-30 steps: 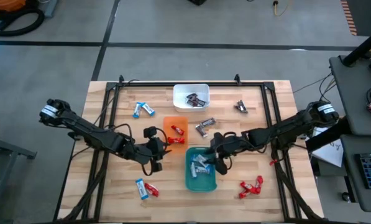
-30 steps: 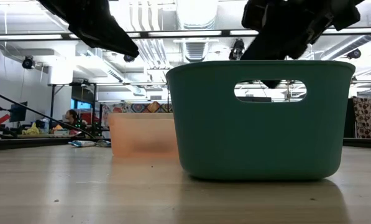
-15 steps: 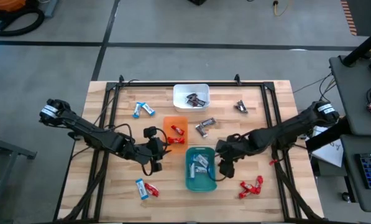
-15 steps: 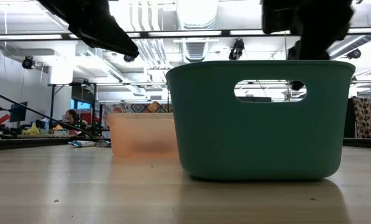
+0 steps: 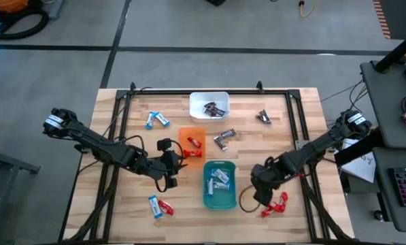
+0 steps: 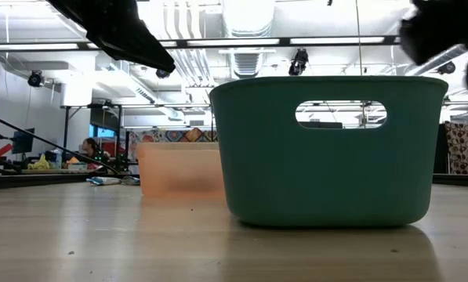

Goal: Sort candy
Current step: Put the red chocolate bar into the orange bin

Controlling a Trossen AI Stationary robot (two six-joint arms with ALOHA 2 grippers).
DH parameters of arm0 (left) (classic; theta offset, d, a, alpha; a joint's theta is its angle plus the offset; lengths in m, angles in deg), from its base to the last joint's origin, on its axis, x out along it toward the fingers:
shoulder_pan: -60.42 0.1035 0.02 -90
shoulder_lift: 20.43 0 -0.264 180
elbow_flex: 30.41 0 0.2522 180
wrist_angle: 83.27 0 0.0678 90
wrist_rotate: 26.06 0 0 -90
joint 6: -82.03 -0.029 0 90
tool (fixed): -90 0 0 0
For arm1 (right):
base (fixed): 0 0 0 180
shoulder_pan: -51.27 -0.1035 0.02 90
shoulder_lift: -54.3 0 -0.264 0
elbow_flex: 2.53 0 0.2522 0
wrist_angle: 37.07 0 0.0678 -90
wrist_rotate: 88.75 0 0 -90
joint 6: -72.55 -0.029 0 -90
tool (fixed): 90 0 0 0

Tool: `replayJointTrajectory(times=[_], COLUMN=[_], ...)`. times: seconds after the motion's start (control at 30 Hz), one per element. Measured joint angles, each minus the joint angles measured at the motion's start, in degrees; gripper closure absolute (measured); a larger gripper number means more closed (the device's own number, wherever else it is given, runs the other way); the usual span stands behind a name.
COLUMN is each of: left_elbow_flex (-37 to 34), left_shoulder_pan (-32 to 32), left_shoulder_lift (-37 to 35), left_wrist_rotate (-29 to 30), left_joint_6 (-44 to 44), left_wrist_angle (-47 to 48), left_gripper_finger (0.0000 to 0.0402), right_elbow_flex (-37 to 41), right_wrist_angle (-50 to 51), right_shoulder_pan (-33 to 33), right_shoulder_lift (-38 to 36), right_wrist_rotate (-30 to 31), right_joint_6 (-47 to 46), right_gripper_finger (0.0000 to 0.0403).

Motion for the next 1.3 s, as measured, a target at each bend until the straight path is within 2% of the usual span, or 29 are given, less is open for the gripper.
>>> replayJointTrajectory(times=[0.33,0.5,0.7,0.87,1.3], left_elbow_flex=[0.0,0.0,0.0,0.0,0.0], left_shoulder_pan=[0.0,0.0,0.0,0.0,0.0], left_shoulder_lift=[0.0,0.0,0.0,0.0,0.0], left_wrist_rotate=[0.0,0.0,0.0,0.0,0.0], left_joint_6=[-0.5,-0.5,-0.5,-0.5,-0.5], left_wrist_angle=[0.0,0.0,0.0,0.0,0.0], left_gripper_finger=[0.0306,0.0306,0.0306,0.0306,0.0306], right_elbow_flex=[1.4,1.4,1.4,1.4,1.4], right_wrist_angle=[-3.4,-5.9,-6.0,-6.2,-6.0], right_shoulder_pan=[-10.8,-12.9,-13.2,-13.1,-13.1], right_shoulder_lift=[3.1,7.9,12.6,13.3,12.1], right_wrist_rotate=[0.1,-2.0,-4.9,-5.1,-4.7], right_joint_6=[-16.2,-19.0,-18.3,-16.8,-16.5], right_gripper_finger=[0.0204,0.0204,0.0211,0.0238,0.0351])
